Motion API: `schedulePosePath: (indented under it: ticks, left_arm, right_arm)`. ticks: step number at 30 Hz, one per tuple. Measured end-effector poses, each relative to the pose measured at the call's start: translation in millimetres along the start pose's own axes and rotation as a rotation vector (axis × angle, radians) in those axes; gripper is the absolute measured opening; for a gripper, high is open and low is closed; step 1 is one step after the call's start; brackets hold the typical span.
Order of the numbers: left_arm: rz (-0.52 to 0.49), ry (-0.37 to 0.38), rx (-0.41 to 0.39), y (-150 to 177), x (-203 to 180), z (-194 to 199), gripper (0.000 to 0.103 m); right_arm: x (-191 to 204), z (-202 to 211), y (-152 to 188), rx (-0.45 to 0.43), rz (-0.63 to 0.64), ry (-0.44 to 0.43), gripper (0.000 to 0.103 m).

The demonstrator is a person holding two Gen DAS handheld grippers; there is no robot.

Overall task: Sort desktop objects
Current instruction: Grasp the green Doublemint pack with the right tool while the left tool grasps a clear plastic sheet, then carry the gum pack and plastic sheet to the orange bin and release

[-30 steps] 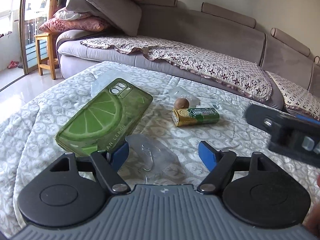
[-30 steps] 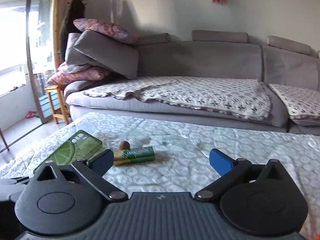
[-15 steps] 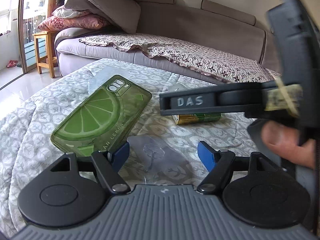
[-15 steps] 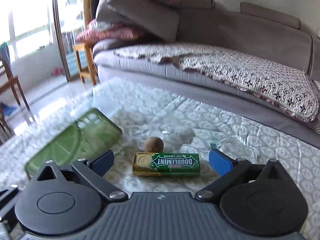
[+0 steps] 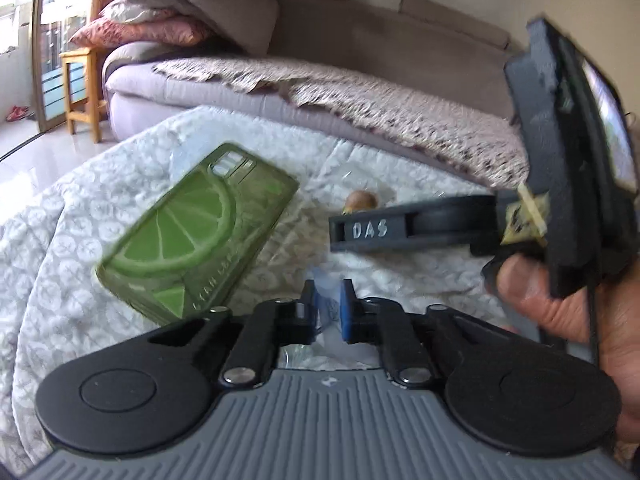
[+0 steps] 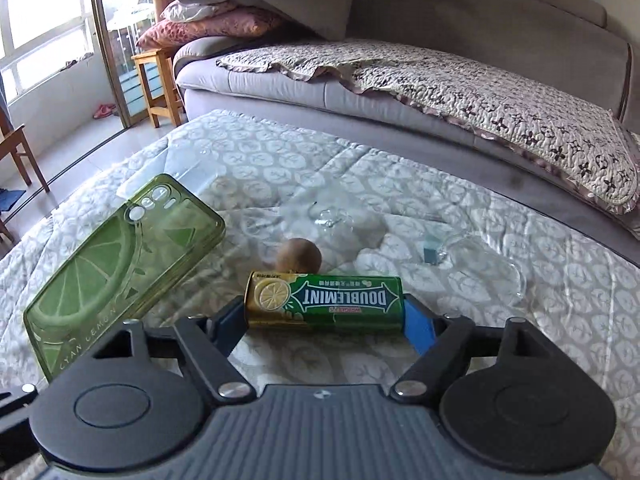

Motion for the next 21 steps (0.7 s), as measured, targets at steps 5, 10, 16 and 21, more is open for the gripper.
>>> schedulePosePath:
  ticks: [5, 10, 16, 21]
  left_arm:
    - [-0.024, 0.024, -0.011, 1, -7, 6, 0.007]
    - [-0.015, 0.077, -0.025, -4, -15, 15, 0.006]
    - [-0.031, 0.110, -0.049, -5, -24, 22, 0.006]
    - [-0.085, 0.147, -0.120, -7, -35, 40, 0.006]
  right_arm:
    - [-9, 9, -2, -0.027, -0.022, 0.031, 0.080]
    - [-15, 22, -8, -0.065, -0.038, 0.065, 0.080]
    - [-21, 43, -15, -0.103, -0.067, 0.093, 0.080]
    - [-19, 67, -19, -0.139, -0.079, 0.106, 0.080]
Point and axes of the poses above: each gripper's, at about its wrist camera, not at the fingertips, and z roughly against the way its jaws point, x to its left, y to its underside, the point moved 6 cm from there along -z, roughly the way its jaws point, and after that the axes turned 15 degrees about -x, right-handed, at the moved point
